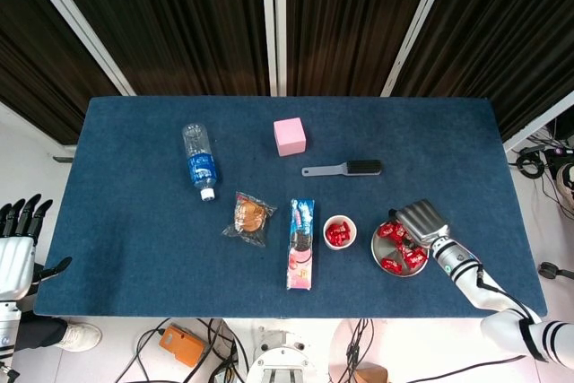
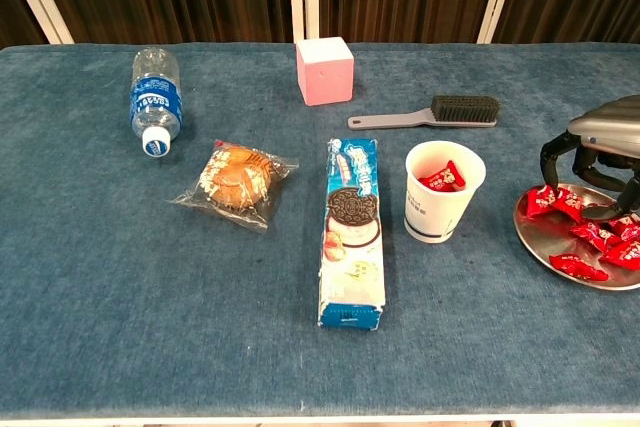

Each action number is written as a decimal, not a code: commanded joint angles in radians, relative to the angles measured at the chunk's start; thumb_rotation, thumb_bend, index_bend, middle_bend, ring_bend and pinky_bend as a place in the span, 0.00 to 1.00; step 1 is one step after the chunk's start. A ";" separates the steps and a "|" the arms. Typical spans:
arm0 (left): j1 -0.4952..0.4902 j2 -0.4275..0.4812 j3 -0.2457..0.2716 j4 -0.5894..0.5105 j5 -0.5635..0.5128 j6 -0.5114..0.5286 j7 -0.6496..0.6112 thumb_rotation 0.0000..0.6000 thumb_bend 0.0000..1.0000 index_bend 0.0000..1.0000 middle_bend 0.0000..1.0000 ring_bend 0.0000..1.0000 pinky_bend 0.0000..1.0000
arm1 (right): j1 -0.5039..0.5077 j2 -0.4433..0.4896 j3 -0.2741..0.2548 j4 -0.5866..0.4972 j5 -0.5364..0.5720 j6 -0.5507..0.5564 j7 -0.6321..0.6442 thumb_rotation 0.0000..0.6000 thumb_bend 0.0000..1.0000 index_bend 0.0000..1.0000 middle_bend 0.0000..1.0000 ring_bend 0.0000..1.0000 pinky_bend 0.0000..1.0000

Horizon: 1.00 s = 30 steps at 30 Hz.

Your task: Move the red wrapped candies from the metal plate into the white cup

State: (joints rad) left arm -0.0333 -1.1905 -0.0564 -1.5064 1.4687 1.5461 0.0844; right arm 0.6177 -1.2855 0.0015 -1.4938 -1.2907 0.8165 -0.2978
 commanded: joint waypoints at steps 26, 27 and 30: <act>-0.001 -0.008 -0.001 0.019 -0.002 -0.003 -0.014 1.00 0.02 0.09 0.01 0.00 0.00 | -0.001 0.105 0.040 -0.160 -0.031 0.078 0.036 1.00 0.54 0.67 0.86 1.00 1.00; -0.001 -0.008 -0.002 0.019 -0.001 -0.002 -0.015 1.00 0.02 0.09 0.01 0.00 0.00 | 0.001 0.117 0.048 -0.182 -0.044 0.090 0.044 1.00 0.54 0.67 0.86 1.00 1.00; -0.003 -0.008 -0.003 0.018 0.003 -0.001 -0.016 1.00 0.02 0.09 0.01 0.00 0.00 | 0.014 0.138 0.073 -0.242 -0.087 0.113 0.071 1.00 0.54 0.67 0.86 1.00 1.00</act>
State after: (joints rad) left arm -0.0362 -1.1986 -0.0590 -1.4883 1.4714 1.5451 0.0684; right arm 0.6235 -1.1722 0.0523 -1.6979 -1.3453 0.9049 -0.2513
